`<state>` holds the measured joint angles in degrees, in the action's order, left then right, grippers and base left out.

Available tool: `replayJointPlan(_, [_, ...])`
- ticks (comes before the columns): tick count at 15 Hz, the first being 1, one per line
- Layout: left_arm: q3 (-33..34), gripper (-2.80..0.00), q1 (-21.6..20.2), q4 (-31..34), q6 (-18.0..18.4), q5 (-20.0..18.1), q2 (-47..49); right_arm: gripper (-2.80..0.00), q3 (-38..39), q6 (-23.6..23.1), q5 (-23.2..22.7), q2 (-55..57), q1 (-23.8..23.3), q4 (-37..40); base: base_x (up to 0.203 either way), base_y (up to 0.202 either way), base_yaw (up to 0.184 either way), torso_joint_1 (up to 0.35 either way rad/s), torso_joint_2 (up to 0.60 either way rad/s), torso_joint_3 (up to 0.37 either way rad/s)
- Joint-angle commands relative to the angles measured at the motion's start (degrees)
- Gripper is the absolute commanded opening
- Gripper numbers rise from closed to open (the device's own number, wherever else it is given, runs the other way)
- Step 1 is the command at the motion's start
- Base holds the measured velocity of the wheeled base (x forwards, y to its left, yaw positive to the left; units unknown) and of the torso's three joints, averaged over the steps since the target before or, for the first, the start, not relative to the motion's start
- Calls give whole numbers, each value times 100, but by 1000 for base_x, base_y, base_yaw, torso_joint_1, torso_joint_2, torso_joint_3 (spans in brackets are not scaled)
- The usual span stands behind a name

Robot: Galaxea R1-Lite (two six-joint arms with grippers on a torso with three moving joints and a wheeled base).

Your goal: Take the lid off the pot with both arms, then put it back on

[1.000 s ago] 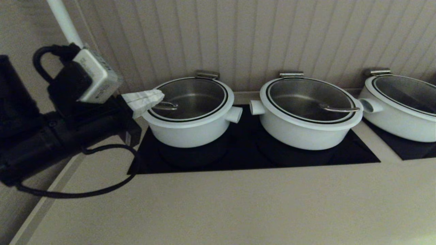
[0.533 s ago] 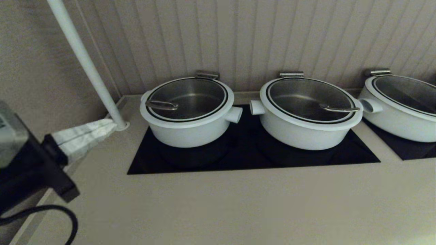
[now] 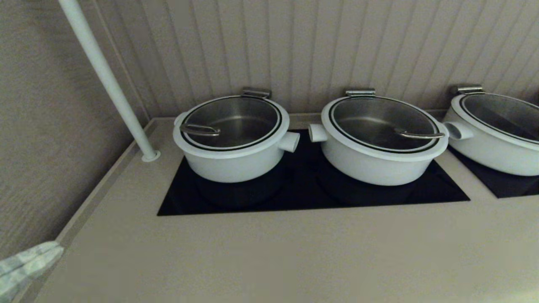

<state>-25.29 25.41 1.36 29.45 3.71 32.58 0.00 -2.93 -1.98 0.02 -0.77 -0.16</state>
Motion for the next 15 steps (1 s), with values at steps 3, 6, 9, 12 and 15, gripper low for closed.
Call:
replayJointPlan(3, [1, -280, -7, 1226, 9, 545, -1156, -280, 0, -3, -4, -2, 1, -2, 0, 0, 0, 0, 0, 0])
replayJointPlan(6, [17, -280, -9, 1771, 8, 1168, -1565, -280, 0, -2, -4, -2, 3, -2, 0, 0, 0, 0, 0, 0])
replayJointPlan(9, [13, -280, -9, 1929, -117, 1571, -1650, -280, 0, -1, -4, 2, -2, -2, 0, 0, 0, 0, 0, 0])
replayJointPlan(12, [50, -280, 0, 1937, -289, 1572, -1650, -280, 0, 3, -4, -2, 6, -2, 0, 0, 0, 0, 0, 0])
replayJointPlan(15, [169, -280, -1, 1938, -510, 1571, -1650, -280, 0, 0, -4, -2, -2, -2, 0, 0, 0, 0, 0, 0])
